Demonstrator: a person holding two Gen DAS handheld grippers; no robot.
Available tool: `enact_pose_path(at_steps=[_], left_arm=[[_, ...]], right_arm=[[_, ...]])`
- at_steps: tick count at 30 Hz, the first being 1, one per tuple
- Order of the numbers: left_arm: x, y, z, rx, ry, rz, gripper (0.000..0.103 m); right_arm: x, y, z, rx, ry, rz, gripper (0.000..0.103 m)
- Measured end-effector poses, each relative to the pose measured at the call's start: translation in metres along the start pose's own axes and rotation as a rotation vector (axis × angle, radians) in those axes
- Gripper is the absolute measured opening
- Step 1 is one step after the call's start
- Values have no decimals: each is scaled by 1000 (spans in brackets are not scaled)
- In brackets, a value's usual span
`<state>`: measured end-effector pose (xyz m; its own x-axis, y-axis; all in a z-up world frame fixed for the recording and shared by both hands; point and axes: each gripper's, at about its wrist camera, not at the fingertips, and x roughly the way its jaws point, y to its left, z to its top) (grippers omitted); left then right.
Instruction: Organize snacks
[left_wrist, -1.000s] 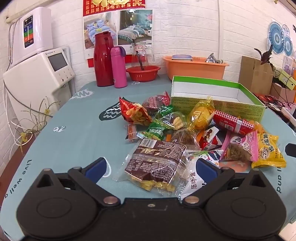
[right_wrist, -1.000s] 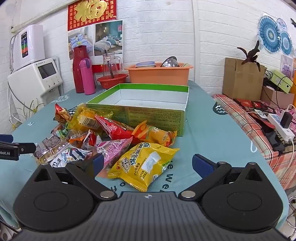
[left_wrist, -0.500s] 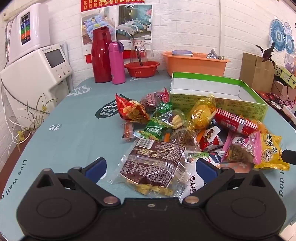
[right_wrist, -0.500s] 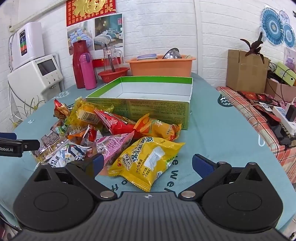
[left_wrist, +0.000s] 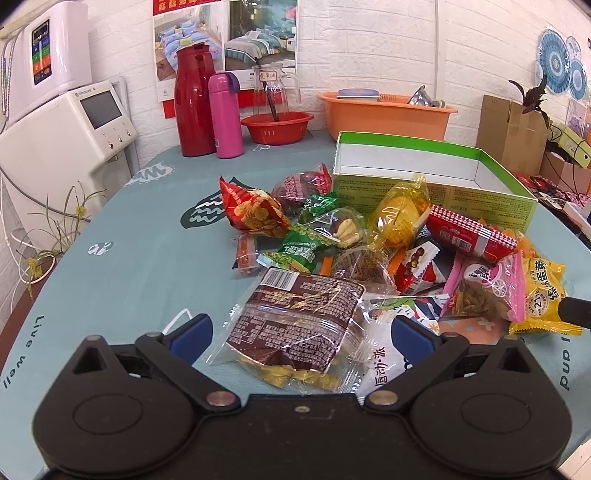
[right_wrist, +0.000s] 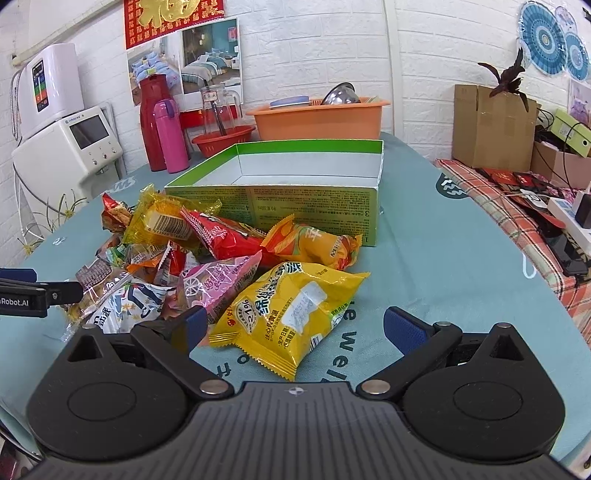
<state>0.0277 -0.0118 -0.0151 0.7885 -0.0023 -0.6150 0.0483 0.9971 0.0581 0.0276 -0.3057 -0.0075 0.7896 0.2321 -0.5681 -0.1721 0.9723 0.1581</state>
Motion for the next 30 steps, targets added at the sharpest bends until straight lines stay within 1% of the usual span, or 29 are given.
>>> enact_pose_path(at_steps=[14, 30], left_arm=[[6, -10, 3, 14, 13, -10, 103], [4, -10, 1, 12, 14, -17, 103]], right_arm=[[5, -9, 0, 20, 10, 6, 103], [2, -6, -1, 8, 7, 12, 103]])
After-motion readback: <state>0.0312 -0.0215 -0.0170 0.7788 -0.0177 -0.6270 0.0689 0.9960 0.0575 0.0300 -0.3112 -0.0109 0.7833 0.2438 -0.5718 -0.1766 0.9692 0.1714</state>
